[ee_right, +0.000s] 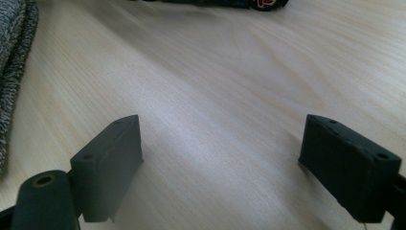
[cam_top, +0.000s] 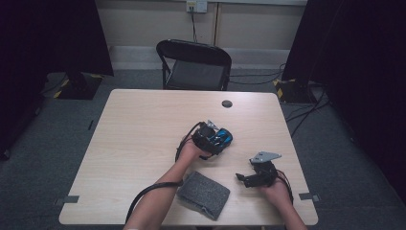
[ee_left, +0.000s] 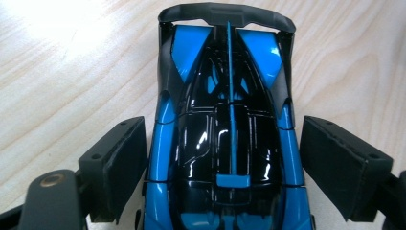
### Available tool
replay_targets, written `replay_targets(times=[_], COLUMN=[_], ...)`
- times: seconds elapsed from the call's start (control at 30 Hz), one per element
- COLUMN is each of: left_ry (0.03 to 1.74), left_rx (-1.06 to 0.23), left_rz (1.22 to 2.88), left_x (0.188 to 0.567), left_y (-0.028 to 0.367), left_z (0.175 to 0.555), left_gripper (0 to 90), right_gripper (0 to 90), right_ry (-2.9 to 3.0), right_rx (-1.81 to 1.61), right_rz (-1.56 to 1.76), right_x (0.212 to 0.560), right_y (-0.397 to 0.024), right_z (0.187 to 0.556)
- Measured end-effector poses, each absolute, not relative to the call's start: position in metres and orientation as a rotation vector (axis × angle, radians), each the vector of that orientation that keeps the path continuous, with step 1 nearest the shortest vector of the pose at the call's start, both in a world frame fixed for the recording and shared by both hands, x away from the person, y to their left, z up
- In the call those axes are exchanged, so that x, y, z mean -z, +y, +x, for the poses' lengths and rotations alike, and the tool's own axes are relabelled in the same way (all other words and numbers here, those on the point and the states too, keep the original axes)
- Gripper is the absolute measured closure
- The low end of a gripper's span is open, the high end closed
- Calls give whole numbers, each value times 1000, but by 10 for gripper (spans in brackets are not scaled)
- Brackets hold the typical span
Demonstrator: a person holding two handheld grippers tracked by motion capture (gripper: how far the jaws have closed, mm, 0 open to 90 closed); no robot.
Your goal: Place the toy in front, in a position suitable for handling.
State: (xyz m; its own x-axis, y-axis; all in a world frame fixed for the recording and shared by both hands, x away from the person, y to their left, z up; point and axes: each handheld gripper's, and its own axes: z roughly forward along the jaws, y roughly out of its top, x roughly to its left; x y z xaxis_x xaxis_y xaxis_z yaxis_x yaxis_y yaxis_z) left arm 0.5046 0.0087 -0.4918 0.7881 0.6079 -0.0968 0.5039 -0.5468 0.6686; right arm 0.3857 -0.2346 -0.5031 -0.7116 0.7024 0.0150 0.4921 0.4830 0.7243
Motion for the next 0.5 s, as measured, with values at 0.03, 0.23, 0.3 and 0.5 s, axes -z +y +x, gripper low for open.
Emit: replay_targets(times=[0.03,0.23,0.3,0.5], left_ry=[812,802,805,800], left_rx=[-183,-201,-204,-220], left_rz=[2259,2274,2274,2275], left_x=[492,493,494,495], left_y=[8,6,4,3], left_z=[504,504,504,503], left_gripper=[188,190,191,209], right_gripper=[137,138,138,138], right_ry=[2449,2448,2449,2449], right_rx=[-1059,-1059,-1058,-1059], right_rz=[1014,1015,1014,1015], right_x=[503,503,503,503], right_y=[-235,-235,-235,-235], right_z=[386,386,386,386])
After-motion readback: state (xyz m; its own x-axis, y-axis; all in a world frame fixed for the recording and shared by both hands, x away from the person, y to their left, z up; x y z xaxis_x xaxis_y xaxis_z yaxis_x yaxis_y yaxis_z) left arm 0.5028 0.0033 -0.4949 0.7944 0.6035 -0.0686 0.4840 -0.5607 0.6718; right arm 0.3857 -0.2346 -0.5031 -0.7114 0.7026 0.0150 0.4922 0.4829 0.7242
